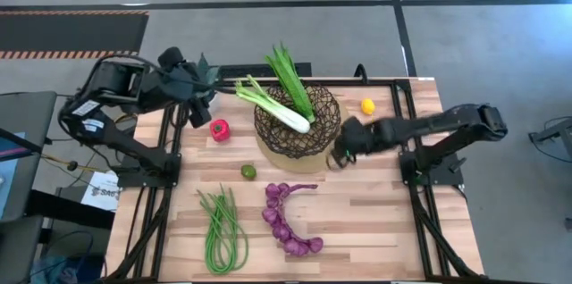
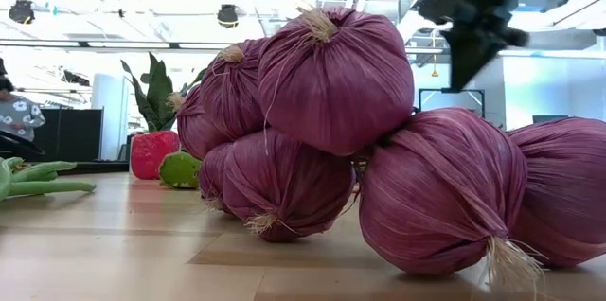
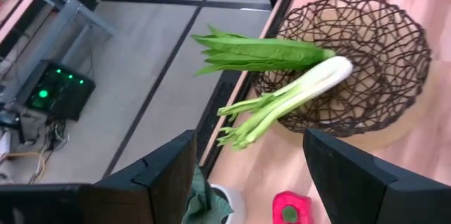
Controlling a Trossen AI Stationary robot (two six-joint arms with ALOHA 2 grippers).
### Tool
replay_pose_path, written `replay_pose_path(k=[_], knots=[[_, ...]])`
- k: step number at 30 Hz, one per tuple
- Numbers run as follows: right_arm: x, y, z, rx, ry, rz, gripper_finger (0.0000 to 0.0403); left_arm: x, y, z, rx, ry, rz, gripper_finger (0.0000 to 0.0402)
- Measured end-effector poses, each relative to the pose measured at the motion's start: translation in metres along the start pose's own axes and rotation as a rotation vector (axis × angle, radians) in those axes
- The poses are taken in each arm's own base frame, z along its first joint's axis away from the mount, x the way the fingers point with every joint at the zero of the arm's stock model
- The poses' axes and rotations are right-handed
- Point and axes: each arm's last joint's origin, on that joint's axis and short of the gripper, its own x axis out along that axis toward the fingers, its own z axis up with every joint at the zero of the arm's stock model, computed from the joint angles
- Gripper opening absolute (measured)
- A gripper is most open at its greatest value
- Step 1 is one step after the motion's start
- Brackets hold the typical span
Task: Build produce basket
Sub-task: Put the lemon into the basket
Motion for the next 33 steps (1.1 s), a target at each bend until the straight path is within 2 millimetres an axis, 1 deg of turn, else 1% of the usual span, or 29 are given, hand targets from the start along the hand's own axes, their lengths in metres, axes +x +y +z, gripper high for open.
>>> replay_pose_path(k=[3,5,8,12,16,19,22,27,33], knots=[[-0.014,-0.018,0.032,-0.030,0.022,-0.014,0.0077,-0.001,-0.003,0.000,0.014,-0.006,-0.009,0.0250],[-0.025,-0.033,0.050,-0.015,0.027,-0.038,0.0094,0.001,-0.006,0.001,0.033,0.000,-0.008,0.0250],[-0.041,-0.057,0.072,0.034,0.034,-0.083,0.0126,0.005,-0.009,0.001,0.062,0.015,0.001,0.0250],[-0.052,-0.089,0.091,0.127,0.050,-0.146,0.0175,0.010,-0.012,0.000,0.087,0.031,0.010,0.0250],[-0.048,-0.115,0.103,0.186,0.063,-0.192,0.0217,0.012,-0.012,0.000,0.104,0.037,0.041,0.0250],[-0.035,-0.133,0.114,0.220,0.101,-0.222,0.0233,0.012,-0.013,0.000,0.105,0.038,0.041,0.0250],[-0.014,-0.150,0.126,0.255,0.169,-0.231,0.0235,0.012,-0.012,0.000,0.105,0.038,0.042,0.0250],[0.028,-0.171,0.142,0.275,0.305,-0.246,0.0226,0.012,-0.012,0.000,0.105,0.038,0.044,0.0250],[0.079,-0.186,0.151,0.294,0.457,-0.287,0.0226,0.012,-0.012,0.000,0.126,0.038,0.044,0.0250]])
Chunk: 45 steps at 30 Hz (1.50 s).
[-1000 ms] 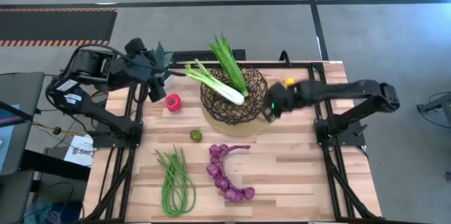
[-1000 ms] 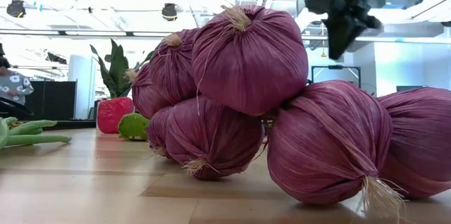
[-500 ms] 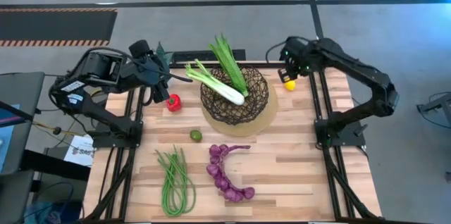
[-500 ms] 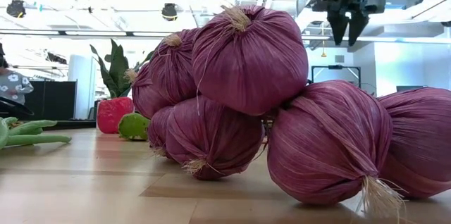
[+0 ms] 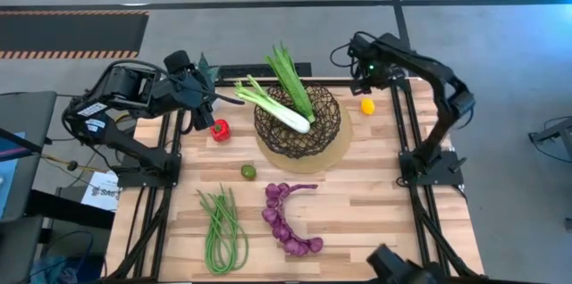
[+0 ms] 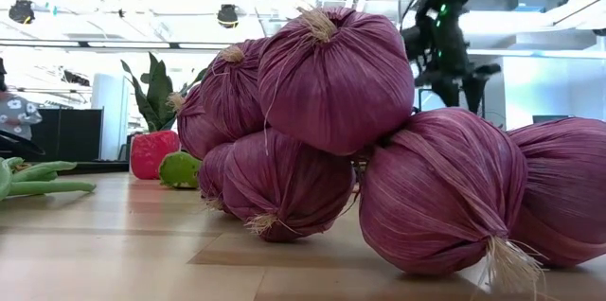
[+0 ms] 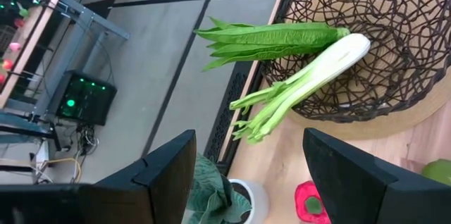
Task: Build produce basket
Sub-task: Put the lemon into the basket
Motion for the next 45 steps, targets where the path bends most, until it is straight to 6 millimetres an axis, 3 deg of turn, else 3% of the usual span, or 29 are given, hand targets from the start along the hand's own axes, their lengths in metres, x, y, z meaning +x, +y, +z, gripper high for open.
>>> replay_pose_path(k=[7,18,28,31,36,45], knots=[[0.043,0.013,0.018,-0.028,0.130,-0.044,0.0227,0.000,0.000,0.000,0.012,0.000,0.000,0.0250],[0.089,0.030,0.016,-0.070,0.203,0.034,0.0226,0.000,0.000,0.000,0.015,0.000,-0.002,0.0250],[0.102,0.029,0.016,-0.073,0.168,0.052,0.0222,0.000,0.000,0.000,0.013,0.001,-0.012,0.0250],[0.102,0.029,0.016,-0.076,0.163,0.053,0.0198,0.000,0.000,0.000,0.006,0.001,-0.012,0.0250],[0.101,0.030,0.016,-0.082,0.157,0.051,0.0117,0.000,0.000,0.000,-0.008,0.001,-0.012,0.0250],[0.099,0.041,0.012,-0.146,0.137,0.041,0.0112,0.000,0.000,0.000,-0.046,0.001,-0.012,0.0250]])
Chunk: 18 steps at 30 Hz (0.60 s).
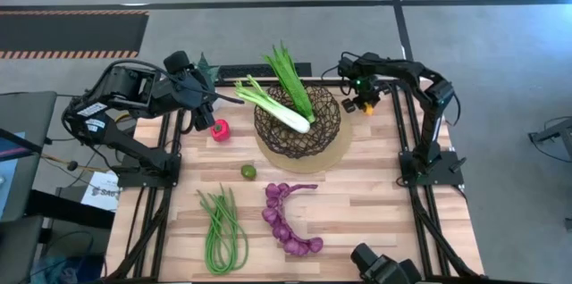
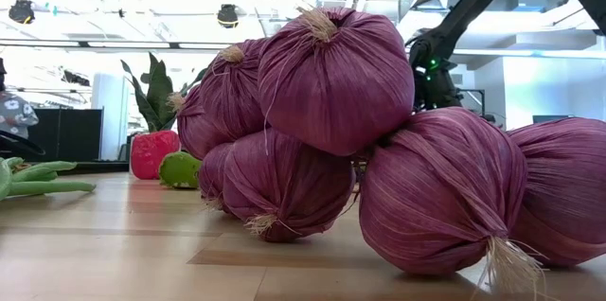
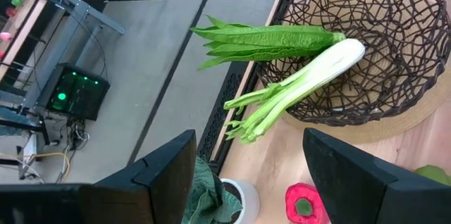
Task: Build produce basket
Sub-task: Put the lemon into the basket
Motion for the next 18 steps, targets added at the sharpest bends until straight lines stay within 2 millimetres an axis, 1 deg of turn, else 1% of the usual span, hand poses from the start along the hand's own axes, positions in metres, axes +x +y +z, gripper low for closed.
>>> replay_pose_path(k=[2,4,7,9,11,14,18], knots=[[-0.004,0.007,-0.002,-0.038,-0.020,0.006,0.0112,0.000,0.000,0.000,-0.003,0.000,0.000,0.0250],[-0.012,0.015,-0.008,-0.088,-0.041,0.013,0.0112,0.000,0.000,0.000,-0.010,0.000,0.000,0.0250],[-0.041,0.023,-0.023,-0.180,-0.092,0.023,0.0112,0.000,0.000,0.000,-0.029,0.000,0.001,0.0250],[-0.063,0.023,-0.036,-0.224,-0.130,0.032,0.0112,0.003,-0.002,-0.001,-0.034,0.011,0.010,0.0250],[-0.091,0.019,-0.051,-0.243,-0.195,0.029,0.0112,0.007,-0.005,-0.002,-0.038,0.027,0.023,0.0250],[-0.133,0.002,-0.076,-0.218,-0.322,0.031,0.0112,0.013,-0.010,-0.003,-0.039,0.051,0.030,0.0250],[-0.185,-0.018,-0.117,-0.184,-0.546,0.113,0.0112,0.024,-0.019,-0.007,-0.035,0.095,0.037,0.0250]])
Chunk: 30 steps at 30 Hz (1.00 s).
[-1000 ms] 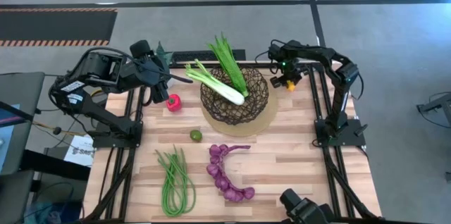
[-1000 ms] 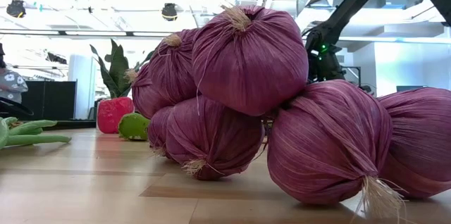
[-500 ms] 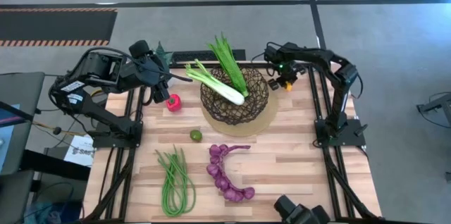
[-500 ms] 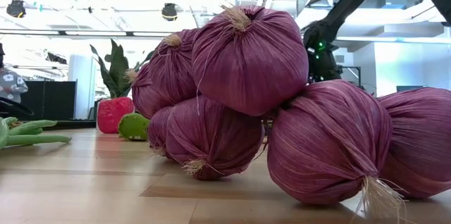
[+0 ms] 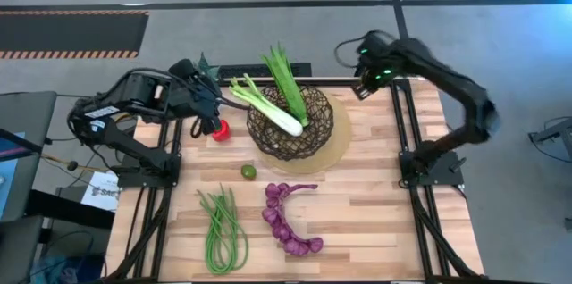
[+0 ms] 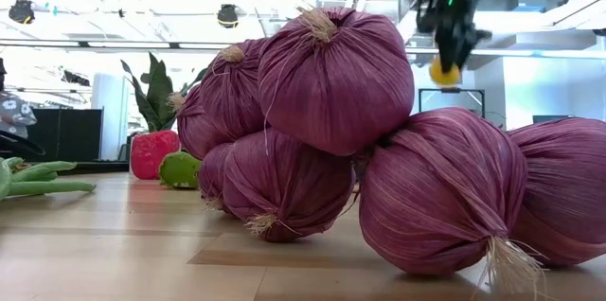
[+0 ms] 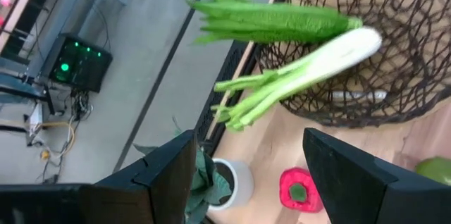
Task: Build produce basket
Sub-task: Put the lemon into the basket
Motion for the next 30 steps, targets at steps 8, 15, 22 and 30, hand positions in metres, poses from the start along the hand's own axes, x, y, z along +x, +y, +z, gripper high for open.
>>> replay_pose_path(k=[8,15,22,30], knots=[[-0.087,0.023,-0.031,-0.123,-0.426,0.386,0.0112,0.013,-0.008,-0.002,0.004,0.035,0.015,0.0250],[-0.085,0.078,-0.037,-0.327,-0.410,0.539,0.0112,0.017,-0.004,0.001,-0.023,0.033,0.016,0.0250],[-0.011,0.141,-0.033,-0.510,-0.089,0.532,0.0112,0.021,-0.001,-0.001,-0.026,0.077,-0.064,0.0250],[0.055,0.152,-0.011,-0.564,0.066,0.423,0.0112,0.022,0.000,-0.004,-0.017,0.117,-0.090,0.0250]])
